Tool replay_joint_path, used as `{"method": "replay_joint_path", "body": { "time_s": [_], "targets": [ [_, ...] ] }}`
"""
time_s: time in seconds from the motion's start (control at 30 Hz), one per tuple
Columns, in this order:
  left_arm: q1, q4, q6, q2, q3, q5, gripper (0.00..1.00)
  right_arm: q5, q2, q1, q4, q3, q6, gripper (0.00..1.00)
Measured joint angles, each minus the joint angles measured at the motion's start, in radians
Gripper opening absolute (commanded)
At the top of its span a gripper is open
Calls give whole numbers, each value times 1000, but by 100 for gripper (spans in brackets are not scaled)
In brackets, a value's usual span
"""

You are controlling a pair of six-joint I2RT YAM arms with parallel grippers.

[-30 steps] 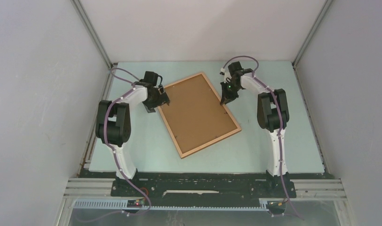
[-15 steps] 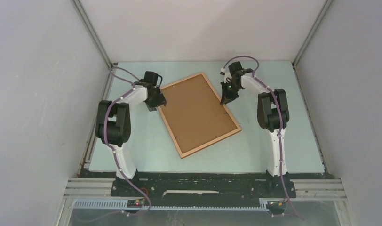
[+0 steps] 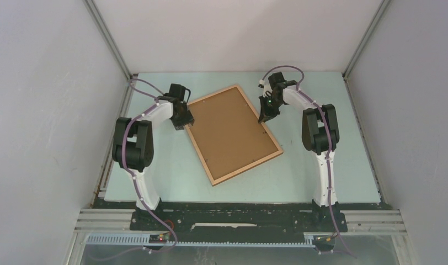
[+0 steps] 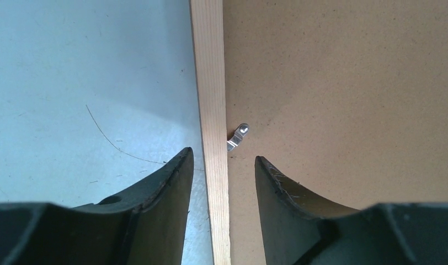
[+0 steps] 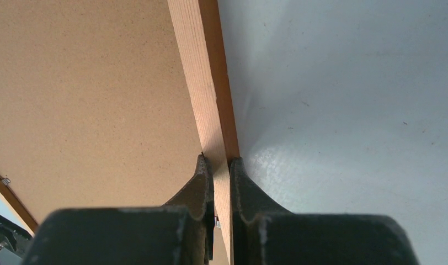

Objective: Put the photo into the frame
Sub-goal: Adjust the photo frame at the center of the board.

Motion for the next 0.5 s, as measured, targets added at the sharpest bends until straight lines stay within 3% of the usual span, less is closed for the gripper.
{"method": "replay_joint_path", "body": {
  "time_s": [0.5],
  "targets": [
    [0, -10, 6, 24, 0, -48, 54, -5, 4, 0, -6, 6, 0, 2]
  ]
}}
